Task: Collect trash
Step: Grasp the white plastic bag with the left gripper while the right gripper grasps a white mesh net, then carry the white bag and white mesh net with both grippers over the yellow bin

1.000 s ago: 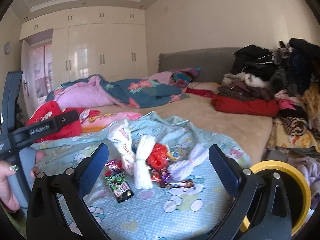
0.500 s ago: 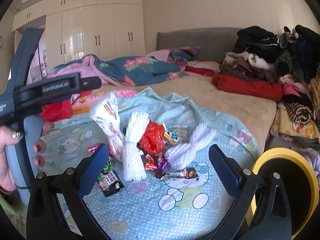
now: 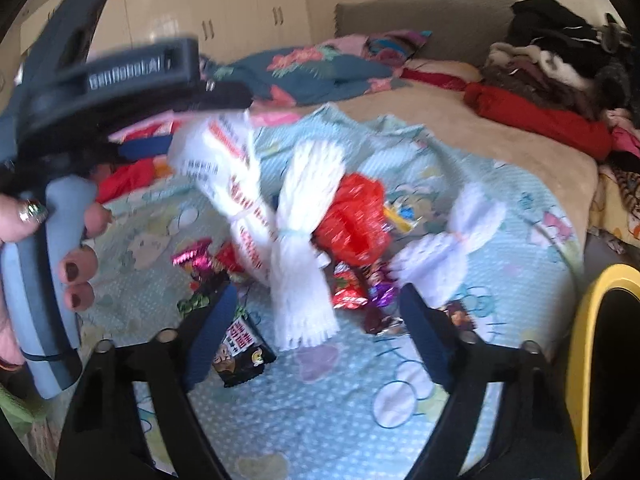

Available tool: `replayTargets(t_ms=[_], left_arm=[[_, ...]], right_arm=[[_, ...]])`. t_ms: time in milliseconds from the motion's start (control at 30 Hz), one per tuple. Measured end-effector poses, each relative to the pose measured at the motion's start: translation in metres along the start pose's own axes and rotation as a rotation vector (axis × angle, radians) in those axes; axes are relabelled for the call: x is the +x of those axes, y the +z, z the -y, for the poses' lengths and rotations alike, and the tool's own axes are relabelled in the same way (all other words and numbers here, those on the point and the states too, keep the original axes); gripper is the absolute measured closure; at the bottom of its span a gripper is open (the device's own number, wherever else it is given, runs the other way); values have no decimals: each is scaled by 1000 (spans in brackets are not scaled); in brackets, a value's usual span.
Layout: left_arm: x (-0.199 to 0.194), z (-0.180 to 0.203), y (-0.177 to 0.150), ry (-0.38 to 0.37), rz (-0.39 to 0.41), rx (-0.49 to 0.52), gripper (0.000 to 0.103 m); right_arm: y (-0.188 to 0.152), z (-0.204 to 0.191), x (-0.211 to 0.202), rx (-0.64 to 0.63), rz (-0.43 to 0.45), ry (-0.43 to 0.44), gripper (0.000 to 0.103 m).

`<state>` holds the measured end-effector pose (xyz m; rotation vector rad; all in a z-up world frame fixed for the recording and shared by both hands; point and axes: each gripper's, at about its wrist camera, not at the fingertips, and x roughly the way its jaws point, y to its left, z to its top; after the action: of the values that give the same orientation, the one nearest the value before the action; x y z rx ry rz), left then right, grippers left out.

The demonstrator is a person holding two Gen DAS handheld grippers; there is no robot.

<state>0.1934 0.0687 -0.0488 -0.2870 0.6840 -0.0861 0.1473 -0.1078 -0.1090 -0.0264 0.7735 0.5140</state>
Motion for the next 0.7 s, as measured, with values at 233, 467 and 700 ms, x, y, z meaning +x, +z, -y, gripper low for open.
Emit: replayTargets(t_ms=[233, 467, 700], left_arm=[[8, -2, -5, -45, -42, -21, 41], [8, 1, -6, -66, -46, -27, 55], [-2, 6, -8, -79, -25, -26, 65]], right_arm=[[-8, 4, 30, 47, -113, 75, 76], [-16, 11, 12, 86, -77, 138, 87], [-15, 22, -21, 135, -27, 180, 87]])
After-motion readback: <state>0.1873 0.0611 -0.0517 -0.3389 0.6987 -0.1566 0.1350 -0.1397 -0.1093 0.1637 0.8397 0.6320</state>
